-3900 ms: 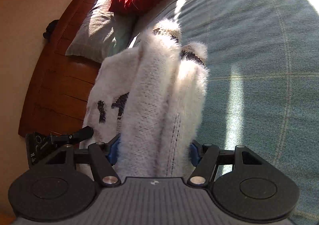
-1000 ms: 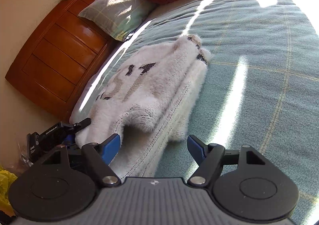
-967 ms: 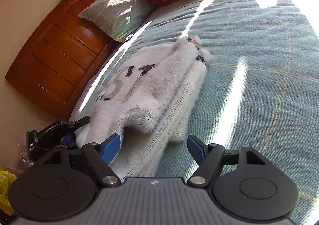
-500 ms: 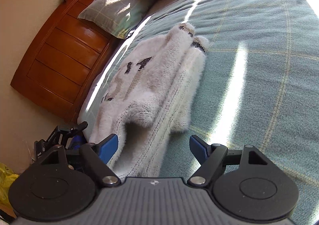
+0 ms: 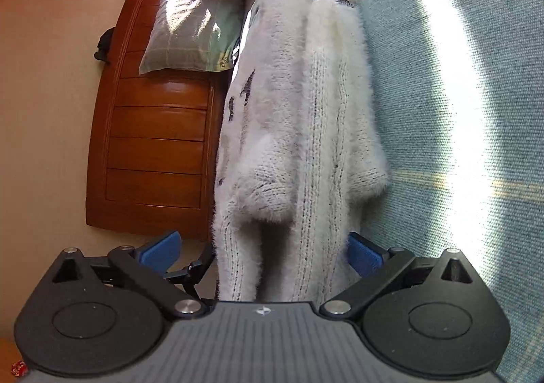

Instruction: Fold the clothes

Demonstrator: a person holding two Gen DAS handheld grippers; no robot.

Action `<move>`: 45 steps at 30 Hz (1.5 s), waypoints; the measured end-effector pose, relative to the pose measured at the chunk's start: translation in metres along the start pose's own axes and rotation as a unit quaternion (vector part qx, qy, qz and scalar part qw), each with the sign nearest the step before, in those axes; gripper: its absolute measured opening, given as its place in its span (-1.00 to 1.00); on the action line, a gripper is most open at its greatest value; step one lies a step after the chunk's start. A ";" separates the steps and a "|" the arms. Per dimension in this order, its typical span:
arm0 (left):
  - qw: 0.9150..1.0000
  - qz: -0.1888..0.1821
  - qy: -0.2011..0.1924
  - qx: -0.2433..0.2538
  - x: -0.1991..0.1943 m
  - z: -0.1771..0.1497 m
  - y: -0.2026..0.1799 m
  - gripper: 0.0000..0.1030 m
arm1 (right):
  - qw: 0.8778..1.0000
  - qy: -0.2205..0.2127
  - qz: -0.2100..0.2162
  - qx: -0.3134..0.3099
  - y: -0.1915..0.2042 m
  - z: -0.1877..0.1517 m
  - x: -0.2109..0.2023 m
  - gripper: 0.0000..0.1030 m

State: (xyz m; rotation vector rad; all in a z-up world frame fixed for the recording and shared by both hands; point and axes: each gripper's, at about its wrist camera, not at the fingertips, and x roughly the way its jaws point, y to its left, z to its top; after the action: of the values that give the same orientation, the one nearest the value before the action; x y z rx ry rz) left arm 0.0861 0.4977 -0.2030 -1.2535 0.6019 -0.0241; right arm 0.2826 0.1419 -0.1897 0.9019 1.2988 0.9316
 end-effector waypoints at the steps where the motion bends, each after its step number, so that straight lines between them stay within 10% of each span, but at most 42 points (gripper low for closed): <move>1: 1.000 0.000 0.002 0.003 0.000 -0.001 0.000 0.66 | 1.000 0.003 -0.025 -0.010 0.005 -0.002 0.006 1.00; 4: 1.000 0.004 -0.001 0.007 -0.001 -0.002 -0.003 0.57 | 0.996 0.009 -0.082 -0.034 0.018 -0.005 0.020 1.00; 6: 1.000 0.022 -0.003 0.012 0.000 -0.001 -0.005 0.17 | 0.995 0.011 -0.088 -0.050 0.025 -0.008 0.026 0.94; 8: 0.999 0.037 -0.003 0.018 0.000 0.001 -0.007 0.06 | 0.992 0.018 -0.100 -0.069 0.032 -0.012 0.032 0.43; 11: 0.998 0.044 0.001 0.033 -0.003 0.009 -0.014 0.01 | 0.989 0.019 -0.108 -0.096 0.044 -0.015 0.035 0.21; 25: 0.991 0.109 -0.040 0.065 -0.032 0.024 -0.013 0.19 | 0.983 0.053 -0.128 -0.119 0.058 -0.023 0.046 0.42; 29: 0.959 0.195 -0.084 0.186 -0.057 0.020 -0.059 0.28 | 0.971 0.030 -0.155 -0.181 0.076 -0.021 0.008 0.44; 32: 0.919 0.237 -0.083 0.305 -0.053 0.009 -0.104 0.48 | 0.936 -0.013 -0.201 -0.290 0.108 -0.022 -0.012 0.40; 39: 0.858 0.276 -0.020 0.433 0.014 -0.022 -0.137 0.50 | 0.842 -0.013 -0.223 -0.491 0.151 -0.026 0.032 0.36; 45: 0.853 0.285 -0.001 0.437 0.033 -0.030 -0.119 0.64 | 0.801 0.008 -0.261 -0.538 0.124 -0.047 0.051 0.41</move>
State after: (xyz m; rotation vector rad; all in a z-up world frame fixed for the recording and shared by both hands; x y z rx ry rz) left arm 0.1366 0.4208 -0.1156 -0.1619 0.8149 0.1830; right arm 0.2321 0.2362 -0.0970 -0.3525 0.7298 1.0092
